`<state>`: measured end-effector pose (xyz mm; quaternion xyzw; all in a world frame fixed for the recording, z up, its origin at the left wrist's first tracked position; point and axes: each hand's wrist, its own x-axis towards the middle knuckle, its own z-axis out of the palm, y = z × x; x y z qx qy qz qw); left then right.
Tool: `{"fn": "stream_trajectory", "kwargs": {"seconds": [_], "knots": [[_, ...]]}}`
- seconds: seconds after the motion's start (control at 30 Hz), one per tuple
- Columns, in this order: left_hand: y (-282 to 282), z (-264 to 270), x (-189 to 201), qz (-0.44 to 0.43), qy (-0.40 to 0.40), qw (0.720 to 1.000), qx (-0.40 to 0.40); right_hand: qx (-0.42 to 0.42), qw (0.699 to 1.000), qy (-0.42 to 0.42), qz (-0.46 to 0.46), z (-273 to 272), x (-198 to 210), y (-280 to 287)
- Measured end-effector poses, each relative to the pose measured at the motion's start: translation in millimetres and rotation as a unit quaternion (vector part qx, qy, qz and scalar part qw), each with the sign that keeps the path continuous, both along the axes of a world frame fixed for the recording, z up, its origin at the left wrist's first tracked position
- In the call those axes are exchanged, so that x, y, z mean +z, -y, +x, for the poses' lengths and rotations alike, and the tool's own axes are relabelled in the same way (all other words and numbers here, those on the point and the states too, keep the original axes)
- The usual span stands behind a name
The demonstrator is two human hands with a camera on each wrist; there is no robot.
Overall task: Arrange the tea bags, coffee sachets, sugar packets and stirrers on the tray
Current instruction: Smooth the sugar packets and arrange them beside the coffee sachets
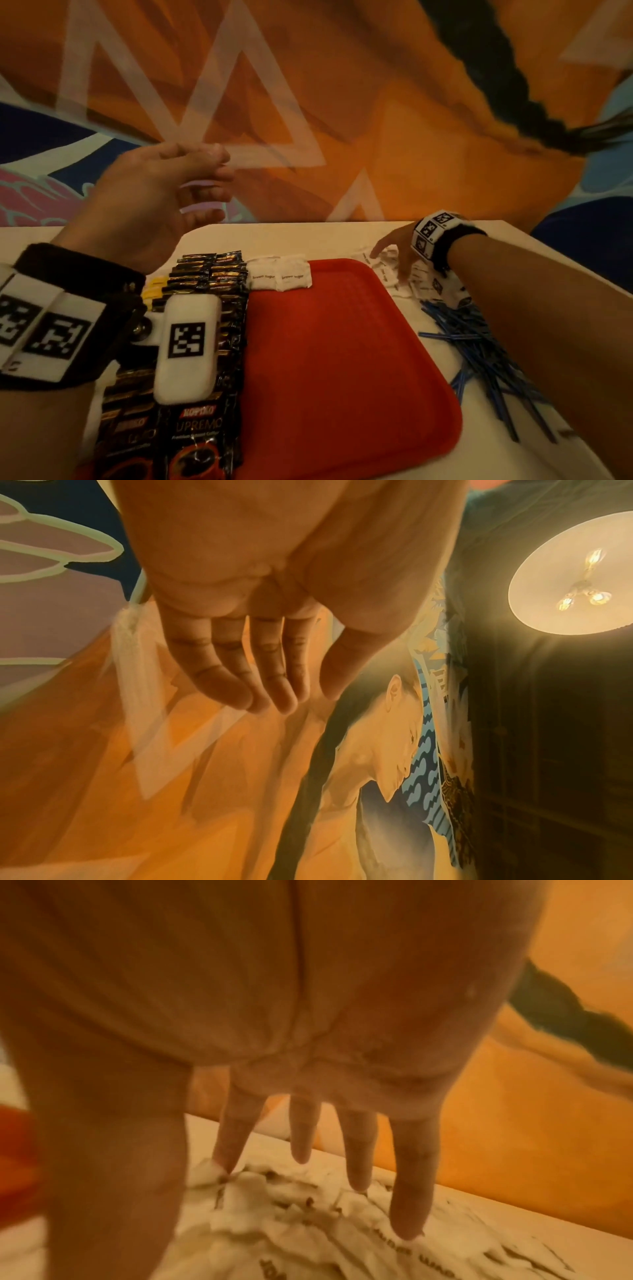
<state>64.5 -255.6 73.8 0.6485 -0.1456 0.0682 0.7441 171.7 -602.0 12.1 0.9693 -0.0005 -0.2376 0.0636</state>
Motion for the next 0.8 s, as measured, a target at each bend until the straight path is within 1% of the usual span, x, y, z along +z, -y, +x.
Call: {"fn": "stream_trajectory", "kwargs": {"seconds": [0.07, 0.2, 0.27, 0.33, 0.43, 0.5, 0.6, 0.7, 0.73, 0.8], "knots": [[-2, 2, -1, 0.01, 0.002, 1.0, -0.006, 0.003, 1.0, -0.006, 0.01, 2, -7, -1], [-3, 5, -3, 0.024, 0.008, 1.0, -0.004, 0.004, 1.0, 0.015, 0.01, 9, -7, 1], [-3, 6, -4, 0.029, 0.011, 1.0, -0.004, -0.014, 0.999, 0.021, 0.044, 13, -4, 1], [-3, 6, -4, 0.03, 0.014, 0.999, -0.005, -0.013, 0.998, 0.03, 0.059, 16, -5, -2], [-2, 5, -5, 0.029, 0.015, 0.999, -0.009, 0.011, 0.999, 0.0, 0.032, 16, -13, -6], [-1, 3, -4, 0.027, 0.015, 0.999, -0.007, 0.027, 0.999, -0.005, 0.029, 15, -14, -9], [-1, 2, -3, 0.028, 0.01, 1.0, -0.009, 0.028, 0.998, 0.048, 0.043, 15, -16, -6], [0, 1, -3, 0.025, 0.005, 1.0, -0.005, 0.03, 0.992, 0.123, -0.016, 11, -22, -9], [1, 1, -3, 0.025, 0.003, 1.0, -0.001, 0.031, 0.99, 0.134, -0.03, 8, -22, -11], [2, 1, -4, 0.027, 0.001, 1.0, 0.005, 0.015, 0.989, 0.144, -0.027, 6, -22, -13]]}}
